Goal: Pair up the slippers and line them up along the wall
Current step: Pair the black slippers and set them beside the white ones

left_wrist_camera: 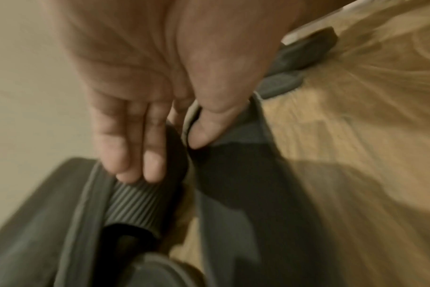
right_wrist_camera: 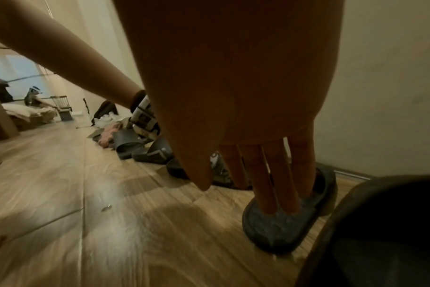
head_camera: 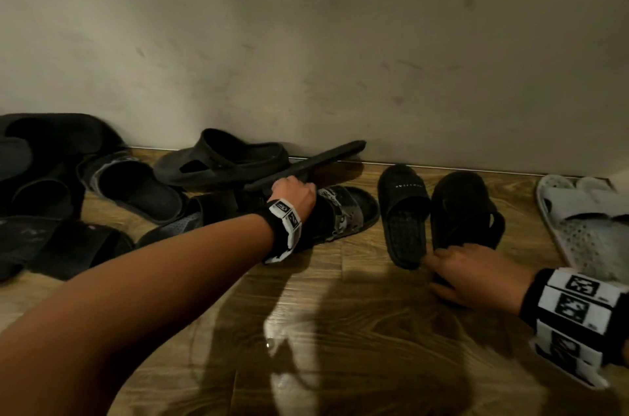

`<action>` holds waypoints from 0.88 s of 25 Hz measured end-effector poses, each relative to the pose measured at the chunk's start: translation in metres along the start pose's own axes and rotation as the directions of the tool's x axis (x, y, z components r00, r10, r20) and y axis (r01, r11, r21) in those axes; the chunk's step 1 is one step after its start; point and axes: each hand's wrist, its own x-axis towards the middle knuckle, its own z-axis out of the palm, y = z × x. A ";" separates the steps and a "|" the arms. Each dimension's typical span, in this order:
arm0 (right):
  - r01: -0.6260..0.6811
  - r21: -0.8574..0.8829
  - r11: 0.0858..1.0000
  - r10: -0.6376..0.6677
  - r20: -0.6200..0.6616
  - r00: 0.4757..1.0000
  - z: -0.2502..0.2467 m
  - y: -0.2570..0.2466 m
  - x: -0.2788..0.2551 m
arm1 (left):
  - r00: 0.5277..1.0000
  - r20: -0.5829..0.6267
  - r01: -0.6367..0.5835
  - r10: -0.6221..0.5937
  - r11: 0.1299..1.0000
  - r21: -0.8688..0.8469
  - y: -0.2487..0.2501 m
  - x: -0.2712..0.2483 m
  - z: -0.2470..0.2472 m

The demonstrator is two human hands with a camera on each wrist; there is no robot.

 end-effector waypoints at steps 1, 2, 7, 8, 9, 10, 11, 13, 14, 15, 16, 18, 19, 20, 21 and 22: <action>0.012 -0.016 1.000 -0.012 0.029 1.000 0.004 0.000 -0.001 | 0.999 -0.044 0.004 -0.005 0.999 -0.032 -0.005 0.002 -0.008; 0.021 -0.018 1.000 -0.020 0.046 0.999 0.007 0.001 -0.003 | 0.995 -0.094 0.011 -0.017 0.998 -0.062 -0.011 0.004 -0.017; 0.025 0.011 1.000 -0.025 0.074 0.997 0.018 0.011 -0.011 | 0.972 -0.205 0.063 -0.113 0.970 -0.233 -0.055 0.006 -0.051; 0.019 0.009 1.000 -0.019 0.078 0.997 0.019 0.011 -0.012 | 0.977 -0.180 0.062 -0.117 0.956 -0.287 -0.061 0.006 -0.055; 0.012 0.006 1.000 -0.013 0.078 0.997 0.019 0.012 -0.013 | 0.983 -0.156 0.042 -0.100 0.940 -0.338 -0.065 0.007 -0.058; 0.009 0.007 1.000 -0.010 0.075 0.997 0.020 0.012 -0.013 | 0.989 -0.131 0.015 -0.070 0.924 -0.383 -0.067 0.007 -0.060; 0.008 0.013 1.000 -0.008 0.070 0.997 0.020 0.012 -0.013 | 0.995 -0.095 -0.005 -0.039 0.906 -0.423 -0.069 0.005 -0.061; 0.011 0.016 1.000 -0.012 0.059 0.998 0.021 0.011 -0.013 | 1.000 -0.006 0.008 -0.012 0.874 -0.486 -0.075 0.001 -0.059; 0.017 0.016 1.000 -0.018 0.057 0.998 0.020 0.009 -0.013 | 0.999 0.029 0.034 -0.023 0.869 -0.493 -0.083 -0.002 -0.054; 0.023 0.023 0.999 -0.025 0.058 0.998 0.020 0.007 -0.013 | 0.998 0.047 0.059 -0.042 0.874 -0.483 -0.092 -0.007 -0.049; 0.030 0.035 0.999 -0.032 0.061 0.998 0.021 0.005 -0.012 | 0.997 0.053 0.081 -0.063 0.883 -0.462 -0.103 -0.014 -0.043; 0.049 0.043 0.998 -0.052 0.064 0.997 0.023 0.000 -0.010 | 0.993 0.077 0.114 -0.091 0.912 -0.395 -0.126 -0.031 -0.026; 0.058 0.033 0.998 -0.060 0.068 0.996 0.024 -0.003 -0.007 | 0.989 0.108 0.137 -0.105 0.924 -0.357 -0.138 -0.042 -0.014; 0.061 0.027 0.998 -0.063 0.072 0.995 0.025 -0.005 -0.004 | 0.981 0.148 0.166 -0.123 0.931 -0.324 -0.149 -0.052 -0.003; 0.064 0.027 0.998 -0.066 0.077 0.995 0.026 -0.007 -0.001 | 0.970 0.195 0.200 -0.146 0.935 -0.294 -0.160 -0.063 0.010; 0.071 0.023 0.997 -0.073 0.080 0.994 0.027 -0.009 0.002 | 0.955 0.246 0.230 -0.165 0.937 -0.262 -0.170 -0.073 0.021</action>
